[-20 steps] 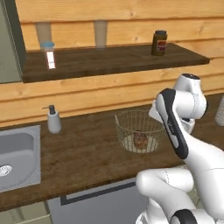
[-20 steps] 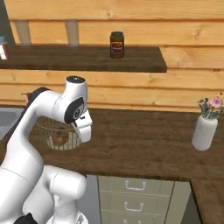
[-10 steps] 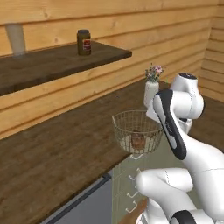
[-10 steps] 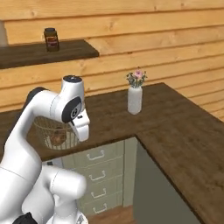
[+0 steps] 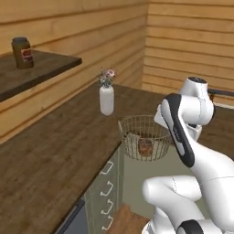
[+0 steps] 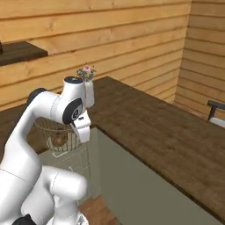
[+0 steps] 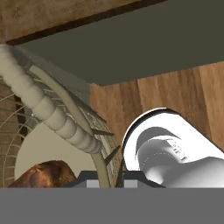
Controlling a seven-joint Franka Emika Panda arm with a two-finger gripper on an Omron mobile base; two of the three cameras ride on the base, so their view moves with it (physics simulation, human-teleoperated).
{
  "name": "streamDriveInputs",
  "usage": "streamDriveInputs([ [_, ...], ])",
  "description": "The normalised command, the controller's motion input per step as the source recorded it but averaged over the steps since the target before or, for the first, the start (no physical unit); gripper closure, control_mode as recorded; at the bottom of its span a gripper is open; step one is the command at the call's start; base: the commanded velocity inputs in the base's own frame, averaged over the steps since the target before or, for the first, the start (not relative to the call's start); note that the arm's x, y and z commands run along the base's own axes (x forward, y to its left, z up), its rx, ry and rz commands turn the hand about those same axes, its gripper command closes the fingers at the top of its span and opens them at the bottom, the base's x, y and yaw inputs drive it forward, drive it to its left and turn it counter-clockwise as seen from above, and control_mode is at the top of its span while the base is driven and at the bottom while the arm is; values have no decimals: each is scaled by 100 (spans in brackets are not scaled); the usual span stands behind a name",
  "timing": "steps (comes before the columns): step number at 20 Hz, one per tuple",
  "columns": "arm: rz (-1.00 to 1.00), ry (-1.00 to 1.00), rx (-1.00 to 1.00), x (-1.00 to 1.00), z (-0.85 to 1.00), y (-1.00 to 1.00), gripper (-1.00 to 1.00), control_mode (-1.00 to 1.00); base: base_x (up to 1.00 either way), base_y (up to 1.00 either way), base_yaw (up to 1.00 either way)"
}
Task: Open the cabinet, pick up the bread from the cabinet and place it in the basket. Then move the basket to the dining counter.
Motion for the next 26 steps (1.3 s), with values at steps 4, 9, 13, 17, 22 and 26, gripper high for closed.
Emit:
streamDriveInputs([
  [4, 0, 0, 0, 0, 0, 0, 100, 100, -15, -56, -55],
  [9, 0, 0, 0, 0, 0, 0, 100, 100, -18, -63, -54],
  [13, 0, 0, 0, 0, 0, 0, 100, 100, -5, -54, -53],
  [17, 0, 0, 0, 0, 0, 0, 100, 100, 0, -31, -35],
  [22, 0, 0, 0, 0, 0, 0, 100, 100, 0, -53, -18],
  [26, 0, 0, 0, 0, 0, 0, 100, 100, 0, -76, -4],
])
